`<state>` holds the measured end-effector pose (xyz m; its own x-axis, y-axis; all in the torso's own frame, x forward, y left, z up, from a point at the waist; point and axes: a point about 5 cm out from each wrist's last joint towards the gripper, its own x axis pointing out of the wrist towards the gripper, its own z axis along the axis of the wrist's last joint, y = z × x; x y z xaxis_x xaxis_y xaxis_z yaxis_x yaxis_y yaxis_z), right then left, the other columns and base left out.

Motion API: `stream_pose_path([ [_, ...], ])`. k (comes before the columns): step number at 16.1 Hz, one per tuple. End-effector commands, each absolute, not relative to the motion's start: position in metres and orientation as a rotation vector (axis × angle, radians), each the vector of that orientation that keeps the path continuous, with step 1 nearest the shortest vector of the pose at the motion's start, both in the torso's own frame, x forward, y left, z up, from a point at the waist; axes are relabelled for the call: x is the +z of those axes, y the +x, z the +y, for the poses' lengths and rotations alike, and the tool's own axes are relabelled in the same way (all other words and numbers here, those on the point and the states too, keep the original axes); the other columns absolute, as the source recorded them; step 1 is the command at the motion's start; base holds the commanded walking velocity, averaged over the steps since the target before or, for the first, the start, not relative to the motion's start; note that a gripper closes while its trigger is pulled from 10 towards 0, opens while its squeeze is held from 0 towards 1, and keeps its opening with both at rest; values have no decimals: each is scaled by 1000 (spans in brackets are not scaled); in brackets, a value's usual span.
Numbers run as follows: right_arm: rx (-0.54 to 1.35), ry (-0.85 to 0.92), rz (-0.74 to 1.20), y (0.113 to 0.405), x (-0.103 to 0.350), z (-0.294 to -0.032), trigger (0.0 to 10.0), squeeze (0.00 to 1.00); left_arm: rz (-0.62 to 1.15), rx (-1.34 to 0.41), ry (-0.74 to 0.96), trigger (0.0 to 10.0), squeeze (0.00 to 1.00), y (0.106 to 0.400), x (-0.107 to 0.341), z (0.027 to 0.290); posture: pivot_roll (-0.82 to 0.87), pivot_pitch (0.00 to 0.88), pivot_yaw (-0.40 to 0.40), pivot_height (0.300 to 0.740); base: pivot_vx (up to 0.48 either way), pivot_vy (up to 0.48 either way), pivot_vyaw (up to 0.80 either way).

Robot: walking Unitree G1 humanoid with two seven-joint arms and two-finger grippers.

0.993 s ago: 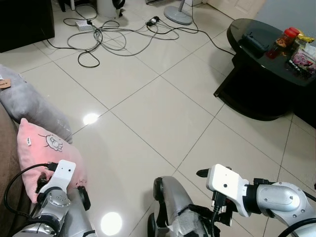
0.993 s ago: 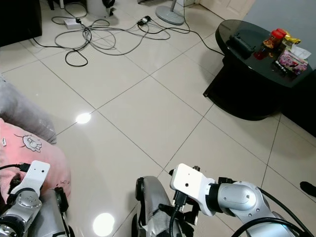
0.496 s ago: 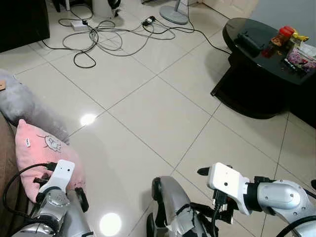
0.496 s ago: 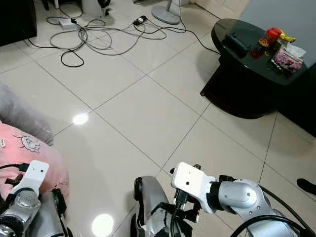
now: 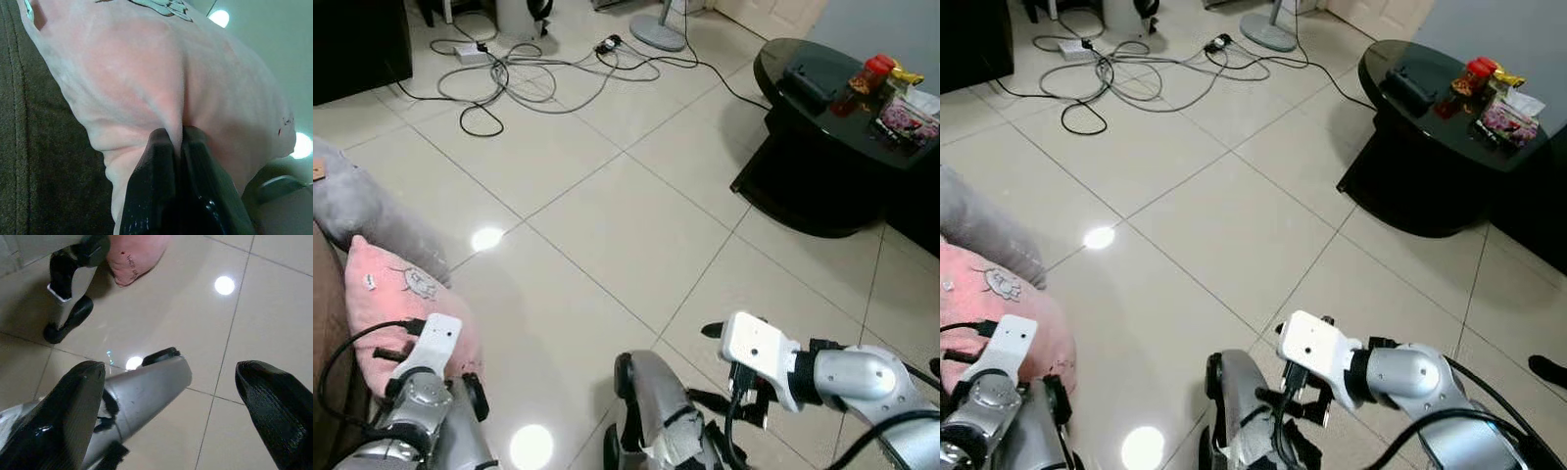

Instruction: Move the pillow to the sofa from floor

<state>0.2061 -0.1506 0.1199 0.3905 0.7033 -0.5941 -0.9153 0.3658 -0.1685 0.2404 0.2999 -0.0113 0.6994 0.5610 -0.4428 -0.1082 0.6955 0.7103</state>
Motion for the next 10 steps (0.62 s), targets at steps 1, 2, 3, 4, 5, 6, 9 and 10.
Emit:
stream_pose_path([
  [1,1038,-530,482,209,115,-160,10000,0,709,346,694,0,0,242,-17,286,-281,67,-244,563,0,0,0],
  [2,1018,-526,482,212,112,-162,10000,0,701,336,688,0,0,244,-17,283,-245,50,-220,563,0,0,0],
  [3,924,-514,462,222,101,-167,10000,0,641,288,648,0,0,255,-15,267,-191,11,-176,563,0,0,0],
  [4,863,-497,441,227,100,-169,10000,0,590,242,654,0,0,263,-11,257,-174,0,-159,563,0,0,0],
  [5,830,-482,430,231,99,-169,10000,0,566,220,653,0,0,266,-9,252,-164,0,-146,563,0,0,0],
  [6,755,-451,403,242,95,-170,10000,0,517,185,629,0,0,275,-5,239,-110,0,-95,563,0,0,0],
  [9,585,-332,298,270,93,-162,10000,0,331,87,528,0,0,302,17,199,9,0,-55,563,0,0,0],
  [10,544,-306,262,277,97,-159,10000,0,245,37,512,0,0,310,28,188,26,0,-57,563,0,0,0],
])
